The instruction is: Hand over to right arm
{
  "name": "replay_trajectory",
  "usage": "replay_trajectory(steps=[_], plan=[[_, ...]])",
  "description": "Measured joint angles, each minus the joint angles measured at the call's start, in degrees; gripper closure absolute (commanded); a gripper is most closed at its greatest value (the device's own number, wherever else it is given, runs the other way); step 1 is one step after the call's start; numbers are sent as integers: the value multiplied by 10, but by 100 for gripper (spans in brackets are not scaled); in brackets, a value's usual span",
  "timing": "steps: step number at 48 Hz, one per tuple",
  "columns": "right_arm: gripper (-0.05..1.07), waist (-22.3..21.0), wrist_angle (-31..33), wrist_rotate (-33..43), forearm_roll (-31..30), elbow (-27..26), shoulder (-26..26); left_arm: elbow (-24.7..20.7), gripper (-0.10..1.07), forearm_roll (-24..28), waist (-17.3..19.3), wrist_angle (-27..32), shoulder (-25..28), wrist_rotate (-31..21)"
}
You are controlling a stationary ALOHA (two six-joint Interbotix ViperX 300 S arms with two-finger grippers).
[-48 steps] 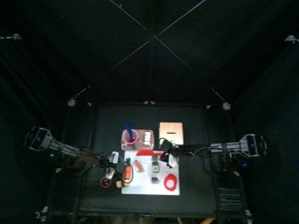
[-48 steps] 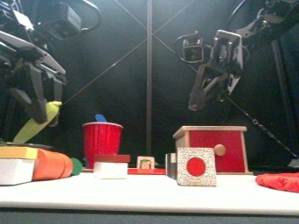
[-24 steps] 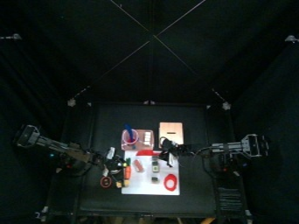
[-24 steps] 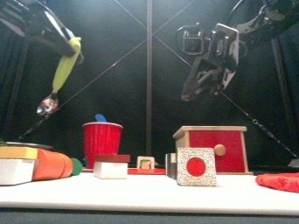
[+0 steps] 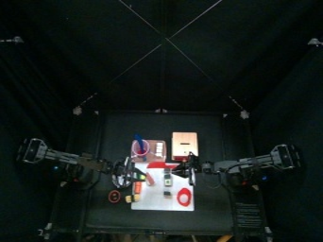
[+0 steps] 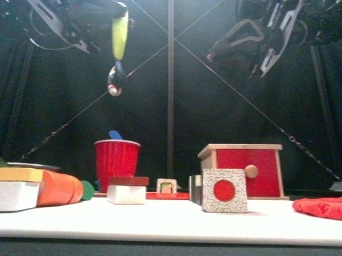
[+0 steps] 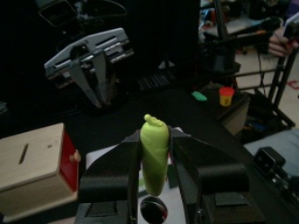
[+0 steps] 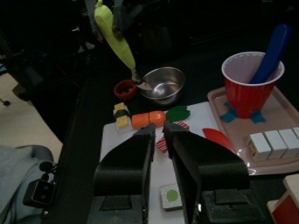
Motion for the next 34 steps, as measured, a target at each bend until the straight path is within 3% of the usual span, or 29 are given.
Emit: replay_trajectory(steps=[11,21,34], plan=[[42,21,-12,0,-2,11,9,-28,43,-18,4,-101,90,47],[41,21,-14,0,-18,11,13,-77,43,-88,5,-141,171,89],[20,22,-15,0,-20,16,13,-114,43,-132,5,-176,228,126]])
